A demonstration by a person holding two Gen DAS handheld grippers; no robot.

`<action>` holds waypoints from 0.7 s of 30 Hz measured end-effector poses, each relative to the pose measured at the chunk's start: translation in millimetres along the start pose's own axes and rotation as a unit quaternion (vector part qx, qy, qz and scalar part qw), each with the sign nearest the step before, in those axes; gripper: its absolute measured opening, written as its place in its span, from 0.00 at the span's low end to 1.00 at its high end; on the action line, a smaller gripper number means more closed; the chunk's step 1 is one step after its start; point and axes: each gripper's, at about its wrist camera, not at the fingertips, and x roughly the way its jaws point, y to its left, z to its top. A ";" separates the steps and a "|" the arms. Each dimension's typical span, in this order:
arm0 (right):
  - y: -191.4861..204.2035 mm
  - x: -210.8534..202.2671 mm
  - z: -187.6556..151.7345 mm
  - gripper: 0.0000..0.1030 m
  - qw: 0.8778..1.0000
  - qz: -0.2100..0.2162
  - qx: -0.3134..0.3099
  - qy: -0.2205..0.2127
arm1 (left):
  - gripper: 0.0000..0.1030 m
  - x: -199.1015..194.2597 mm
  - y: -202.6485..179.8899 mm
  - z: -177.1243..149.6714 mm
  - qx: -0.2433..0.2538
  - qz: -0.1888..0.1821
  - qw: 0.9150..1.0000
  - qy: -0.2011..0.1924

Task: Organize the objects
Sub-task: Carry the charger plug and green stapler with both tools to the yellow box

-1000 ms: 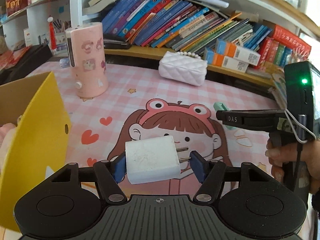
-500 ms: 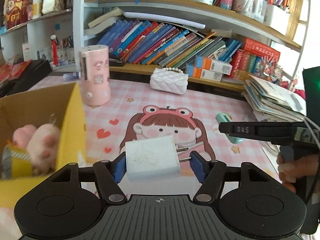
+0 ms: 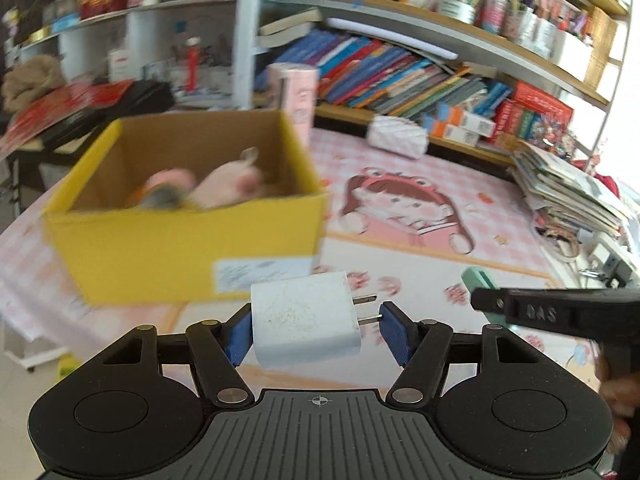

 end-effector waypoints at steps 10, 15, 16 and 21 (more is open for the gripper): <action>81.7 -17.7 -39.0 0.22 0.998 0.031 -0.054 0.012 | 0.64 -40.2 56.8 -23.2 -0.037 0.018 0.999 -0.005; 107.0 -23.4 -48.3 0.22 0.997 0.041 -0.065 0.006 | 0.64 -56.2 74.8 -30.1 -0.039 0.023 0.999 -0.015; 111.2 -24.8 -50.0 0.22 0.997 0.042 -0.064 0.004 | 0.64 -59.6 77.9 -31.1 -0.038 0.024 0.999 -0.018; 126.8 -29.9 -55.9 0.22 0.997 0.043 -0.061 0.002 | 0.64 -71.1 89.4 -33.5 -0.035 0.024 0.999 -0.030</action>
